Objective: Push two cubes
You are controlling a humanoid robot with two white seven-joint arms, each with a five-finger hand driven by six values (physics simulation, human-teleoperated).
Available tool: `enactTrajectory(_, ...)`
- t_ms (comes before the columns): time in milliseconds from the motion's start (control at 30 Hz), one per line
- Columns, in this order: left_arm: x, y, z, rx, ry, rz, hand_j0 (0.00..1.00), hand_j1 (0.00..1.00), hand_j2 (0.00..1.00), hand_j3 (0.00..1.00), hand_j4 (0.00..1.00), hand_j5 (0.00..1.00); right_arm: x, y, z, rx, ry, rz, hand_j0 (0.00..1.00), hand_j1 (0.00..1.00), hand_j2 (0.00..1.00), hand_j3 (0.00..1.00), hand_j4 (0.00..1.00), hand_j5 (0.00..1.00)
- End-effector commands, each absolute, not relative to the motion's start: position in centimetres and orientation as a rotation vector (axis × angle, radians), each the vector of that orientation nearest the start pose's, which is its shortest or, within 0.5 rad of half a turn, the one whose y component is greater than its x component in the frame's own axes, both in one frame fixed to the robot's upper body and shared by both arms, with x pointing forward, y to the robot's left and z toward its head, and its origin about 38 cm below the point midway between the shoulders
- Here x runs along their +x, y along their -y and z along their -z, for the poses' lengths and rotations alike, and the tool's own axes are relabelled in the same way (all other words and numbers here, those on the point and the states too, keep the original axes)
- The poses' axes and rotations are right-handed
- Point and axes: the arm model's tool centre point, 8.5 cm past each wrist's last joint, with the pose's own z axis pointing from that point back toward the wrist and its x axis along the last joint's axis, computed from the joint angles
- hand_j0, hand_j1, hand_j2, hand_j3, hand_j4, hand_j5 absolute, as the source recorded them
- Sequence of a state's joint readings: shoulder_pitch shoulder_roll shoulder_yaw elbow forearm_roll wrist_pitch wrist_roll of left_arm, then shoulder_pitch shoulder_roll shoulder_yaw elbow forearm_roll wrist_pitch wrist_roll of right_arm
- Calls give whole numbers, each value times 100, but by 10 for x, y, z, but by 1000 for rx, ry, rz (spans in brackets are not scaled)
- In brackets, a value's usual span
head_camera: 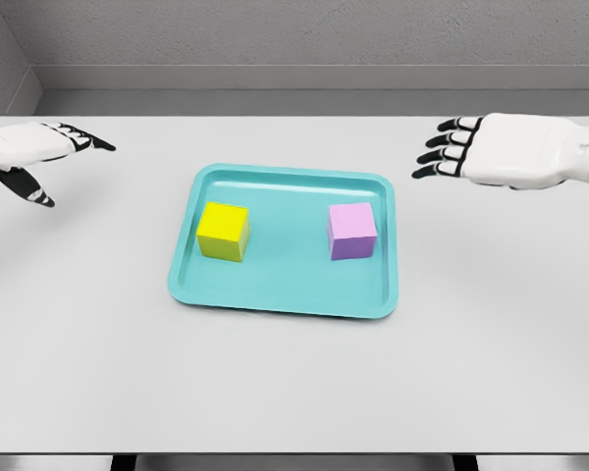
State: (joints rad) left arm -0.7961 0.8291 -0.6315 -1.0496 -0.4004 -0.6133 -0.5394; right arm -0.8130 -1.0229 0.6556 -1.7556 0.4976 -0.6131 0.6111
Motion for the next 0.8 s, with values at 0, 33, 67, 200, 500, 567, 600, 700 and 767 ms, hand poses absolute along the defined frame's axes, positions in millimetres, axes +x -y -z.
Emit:
enactTrajectory(0,482,-406,-222,540,1180,1869,100,100,100,100,100,100,400,291,-316,863,-1484,2917,100,100,100,100,100,100)
enactTrajectory(33,482,-407,-221,540,1179,1867,100,100,100,100,100,100,401,292,-317,867,-1488,2917,100,100,100,100,100,100)
enactTrajectory(67,483,-407,-222,542,1179,1864,96,96,96,96,96,96,402,292,-322,884,-1489,2904,100,100,100,100,100,100)
enactTrajectory(200,490,-411,-225,523,1084,1898,2,2,2,2,2,2,403,297,-322,888,-1482,2922,100,100,100,100,100,100)
enactTrajectory(500,502,-312,-228,478,1177,2134,2,2,2,2,2,2,399,297,-313,807,-1507,2956,0,0,0,0,0,0)
enactTrajectory(567,503,-318,-229,487,1168,2124,4,4,4,4,4,4,398,296,-310,788,-1500,2965,0,0,0,0,0,0)
enactTrajectory(600,503,-319,-228,486,1166,2119,5,5,5,5,5,5,398,296,-309,785,-1501,2965,0,0,0,0,0,0)
enactTrajectory(700,501,-313,-221,462,1168,2127,4,4,4,4,4,4,397,292,-298,740,-1479,2986,0,0,0,0,0,0)
enactTrajectory(767,497,-308,-208,433,1134,2160,4,4,4,4,4,4,395,290,-290,706,-1464,3005,0,0,0,0,0,0)
